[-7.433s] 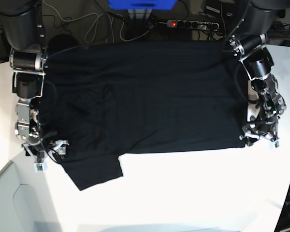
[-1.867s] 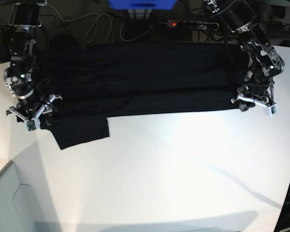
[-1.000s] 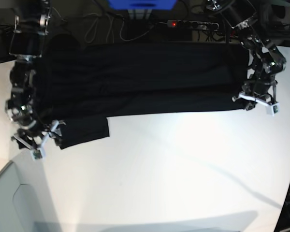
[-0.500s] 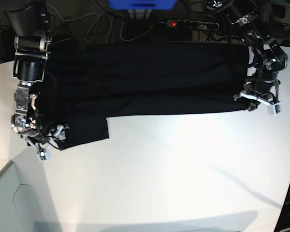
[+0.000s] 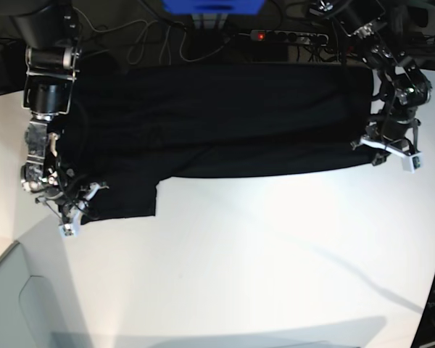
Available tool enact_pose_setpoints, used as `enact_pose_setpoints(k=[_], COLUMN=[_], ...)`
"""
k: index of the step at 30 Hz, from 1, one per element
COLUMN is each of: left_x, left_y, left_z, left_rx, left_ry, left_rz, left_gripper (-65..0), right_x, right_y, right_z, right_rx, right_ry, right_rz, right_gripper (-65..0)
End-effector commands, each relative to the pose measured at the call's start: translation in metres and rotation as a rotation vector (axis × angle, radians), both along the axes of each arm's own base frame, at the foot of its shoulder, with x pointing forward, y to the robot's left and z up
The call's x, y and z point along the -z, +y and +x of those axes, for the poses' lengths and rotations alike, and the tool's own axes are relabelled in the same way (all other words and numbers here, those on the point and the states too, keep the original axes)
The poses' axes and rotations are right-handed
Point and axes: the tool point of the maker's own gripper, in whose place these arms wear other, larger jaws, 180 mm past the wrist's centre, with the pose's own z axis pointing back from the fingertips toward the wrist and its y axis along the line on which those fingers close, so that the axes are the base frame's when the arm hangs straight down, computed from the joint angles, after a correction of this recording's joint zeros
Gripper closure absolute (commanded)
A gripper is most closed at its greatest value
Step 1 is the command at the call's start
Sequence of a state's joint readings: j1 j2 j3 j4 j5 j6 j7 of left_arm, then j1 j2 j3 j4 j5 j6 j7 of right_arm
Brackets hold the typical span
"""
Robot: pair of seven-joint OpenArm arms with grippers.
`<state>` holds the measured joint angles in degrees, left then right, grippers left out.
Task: Fold the T-shirt properly
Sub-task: 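Pull the folded strip ends apart with both grippers to straighten it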
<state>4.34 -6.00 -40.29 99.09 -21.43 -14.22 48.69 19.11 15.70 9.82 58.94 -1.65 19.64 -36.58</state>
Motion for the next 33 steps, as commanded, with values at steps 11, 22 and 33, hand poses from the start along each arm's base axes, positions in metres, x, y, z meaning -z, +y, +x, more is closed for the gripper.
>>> enact_pose_setpoints(k=[11, 22, 33], left_x=[-0.017, -0.011, 0.000], left_y=[0.002, 0.004, -0.006], left_z=[0.008, -0.001, -0.021], left_rx=[0.015, 0.012, 0.029], left_ry=[-0.055, -0.036, -0.023], left_rz=[0.030, 0.034, -0.047], left_gripper=[0.0, 0.0, 0.0], right_x=[-0.115, -0.151, -0.122], right_y=[0.031, 0.030, 0.023], right_z=[-0.018, -0.089, -0.131], right_rx=[-0.158, -0.168, -0.165], right_ry=[-0.342, -0.420, -0.303], right_rz=[-0.153, -0.227, -0.232], right_gripper=[0.0, -0.1, -0.1])
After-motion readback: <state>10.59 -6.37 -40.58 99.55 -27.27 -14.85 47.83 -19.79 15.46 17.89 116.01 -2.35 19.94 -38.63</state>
